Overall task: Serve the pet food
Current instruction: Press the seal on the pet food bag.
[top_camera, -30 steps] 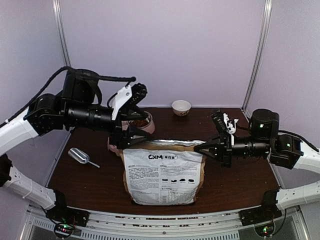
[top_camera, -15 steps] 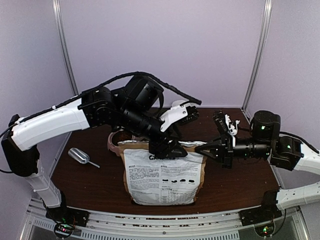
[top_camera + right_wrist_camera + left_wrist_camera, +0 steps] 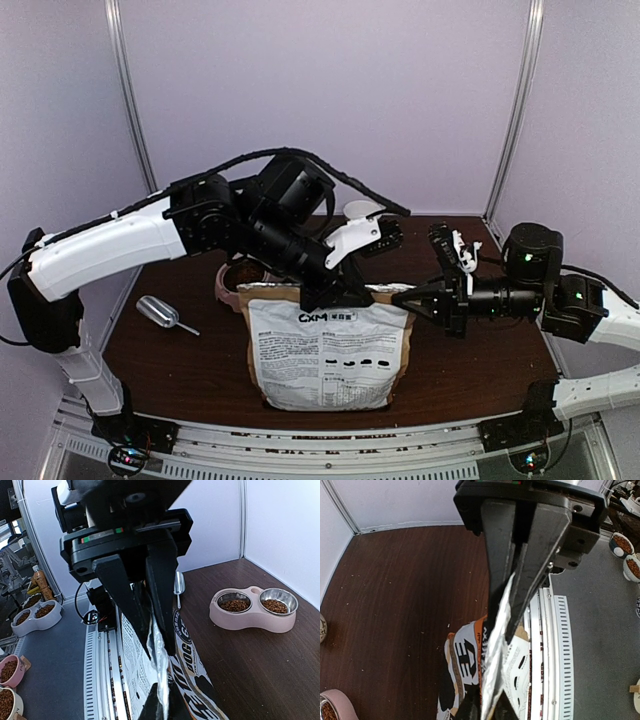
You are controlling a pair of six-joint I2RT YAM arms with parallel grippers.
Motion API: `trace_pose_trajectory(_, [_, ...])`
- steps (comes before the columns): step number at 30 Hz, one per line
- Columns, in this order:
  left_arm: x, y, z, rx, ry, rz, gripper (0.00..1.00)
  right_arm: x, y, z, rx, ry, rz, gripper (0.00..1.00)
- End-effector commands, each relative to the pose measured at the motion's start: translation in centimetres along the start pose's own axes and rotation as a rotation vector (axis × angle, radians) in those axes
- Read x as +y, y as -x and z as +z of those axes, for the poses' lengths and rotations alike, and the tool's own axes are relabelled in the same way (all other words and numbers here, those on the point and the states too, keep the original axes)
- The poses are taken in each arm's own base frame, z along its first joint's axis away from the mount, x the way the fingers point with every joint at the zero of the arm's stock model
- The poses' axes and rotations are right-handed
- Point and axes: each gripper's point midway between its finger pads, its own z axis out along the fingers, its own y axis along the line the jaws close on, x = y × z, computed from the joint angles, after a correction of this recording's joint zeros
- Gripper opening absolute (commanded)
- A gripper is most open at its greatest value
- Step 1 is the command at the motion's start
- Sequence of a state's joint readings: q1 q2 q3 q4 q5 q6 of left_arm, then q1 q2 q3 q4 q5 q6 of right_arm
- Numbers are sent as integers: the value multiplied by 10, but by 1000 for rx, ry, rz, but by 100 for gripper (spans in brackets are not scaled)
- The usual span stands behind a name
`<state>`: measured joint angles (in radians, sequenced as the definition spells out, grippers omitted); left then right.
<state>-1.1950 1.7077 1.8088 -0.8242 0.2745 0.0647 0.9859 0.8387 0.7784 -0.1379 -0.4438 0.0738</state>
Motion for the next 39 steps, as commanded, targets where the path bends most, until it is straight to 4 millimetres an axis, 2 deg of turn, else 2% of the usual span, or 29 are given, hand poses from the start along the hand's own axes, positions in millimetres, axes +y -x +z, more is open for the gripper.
trace_pose_trajectory(1, [-1, 4, -1, -5, 1, 26, 0, -1, 22, -10, -86, -26, -36, 0])
trace_pose_trajectory(7, [10, 1, -9, 10, 78, 54, 0, -3, 21, -14, -78, -46, -44, 0])
trace_pose_trajectory(11, [21, -10, -16, 67, 152, 74, 0, -5, 21, -17, -76, -63, -50, 0])
trace_pose_trajectory(13, [24, -17, -19, 95, 176, 81, 4, -5, 21, -19, -75, -69, -53, 0])
trace_pose_trajectory(18, [29, -25, -29, 113, 218, 87, 7, -6, 20, -20, -70, -77, -54, 0])
trace_pose_trajectory(21, [31, -28, -34, 120, 243, 88, 0, -6, 21, -20, -72, -78, -53, 0])
trace_pose_trajectory(27, [41, -40, -42, 152, 309, 96, 0, -7, 20, -22, -69, -86, -52, 0])
trace_pose_trajectory(30, [47, -46, -47, 167, 345, 91, 5, -8, 21, -24, -70, -92, -53, 0])
trace_pose_trajectory(32, [51, -51, -51, 176, 366, 89, 0, -8, 21, -24, -70, -95, -53, 0])
trace_pose_trajectory(39, [70, -72, -64, 237, 453, 76, 0, -9, 20, -26, -72, -101, -51, 0])
